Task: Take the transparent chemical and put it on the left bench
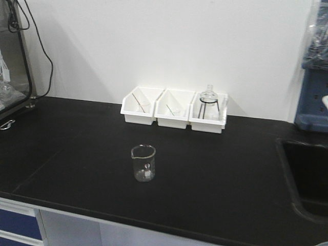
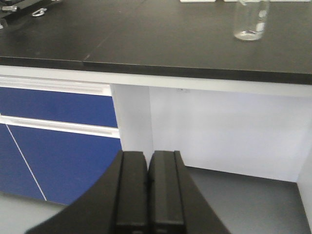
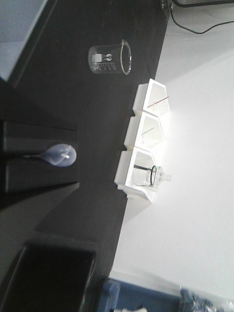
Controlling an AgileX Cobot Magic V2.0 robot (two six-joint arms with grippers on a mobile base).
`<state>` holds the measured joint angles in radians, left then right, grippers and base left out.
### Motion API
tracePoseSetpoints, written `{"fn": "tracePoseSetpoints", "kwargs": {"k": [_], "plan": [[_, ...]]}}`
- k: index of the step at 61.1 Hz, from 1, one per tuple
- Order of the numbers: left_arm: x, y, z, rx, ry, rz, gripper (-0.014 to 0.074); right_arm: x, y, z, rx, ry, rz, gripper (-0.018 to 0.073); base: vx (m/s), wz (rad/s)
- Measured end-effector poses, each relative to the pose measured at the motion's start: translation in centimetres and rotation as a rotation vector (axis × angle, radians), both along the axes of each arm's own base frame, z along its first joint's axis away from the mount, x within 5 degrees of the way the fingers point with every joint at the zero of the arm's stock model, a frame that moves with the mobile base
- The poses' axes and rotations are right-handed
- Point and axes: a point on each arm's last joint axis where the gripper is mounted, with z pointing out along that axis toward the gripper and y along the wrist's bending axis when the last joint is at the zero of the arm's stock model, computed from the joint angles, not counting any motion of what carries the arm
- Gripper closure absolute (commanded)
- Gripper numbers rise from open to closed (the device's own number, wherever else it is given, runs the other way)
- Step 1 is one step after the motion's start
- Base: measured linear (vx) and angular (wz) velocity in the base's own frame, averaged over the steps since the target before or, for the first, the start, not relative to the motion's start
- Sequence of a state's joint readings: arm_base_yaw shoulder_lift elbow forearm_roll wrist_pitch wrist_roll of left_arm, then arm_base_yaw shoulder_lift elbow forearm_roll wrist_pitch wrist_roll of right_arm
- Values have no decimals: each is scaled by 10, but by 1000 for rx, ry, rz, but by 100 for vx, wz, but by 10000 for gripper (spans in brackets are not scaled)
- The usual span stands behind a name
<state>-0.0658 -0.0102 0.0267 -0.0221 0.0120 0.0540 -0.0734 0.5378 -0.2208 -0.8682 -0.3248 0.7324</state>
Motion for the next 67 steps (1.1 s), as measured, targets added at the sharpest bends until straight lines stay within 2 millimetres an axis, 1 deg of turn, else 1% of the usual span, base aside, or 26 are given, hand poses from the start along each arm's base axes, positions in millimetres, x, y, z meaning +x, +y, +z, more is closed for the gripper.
{"fn": "tracePoseSetpoints", "kwargs": {"k": [37,67], "plan": [[0,0,0,0,0,0,600,0,0,0,0,1,-1,564,30,10],[0,0,0,0,0,0,600,0,0,0,0,1,-1,564,21,-1]]}}
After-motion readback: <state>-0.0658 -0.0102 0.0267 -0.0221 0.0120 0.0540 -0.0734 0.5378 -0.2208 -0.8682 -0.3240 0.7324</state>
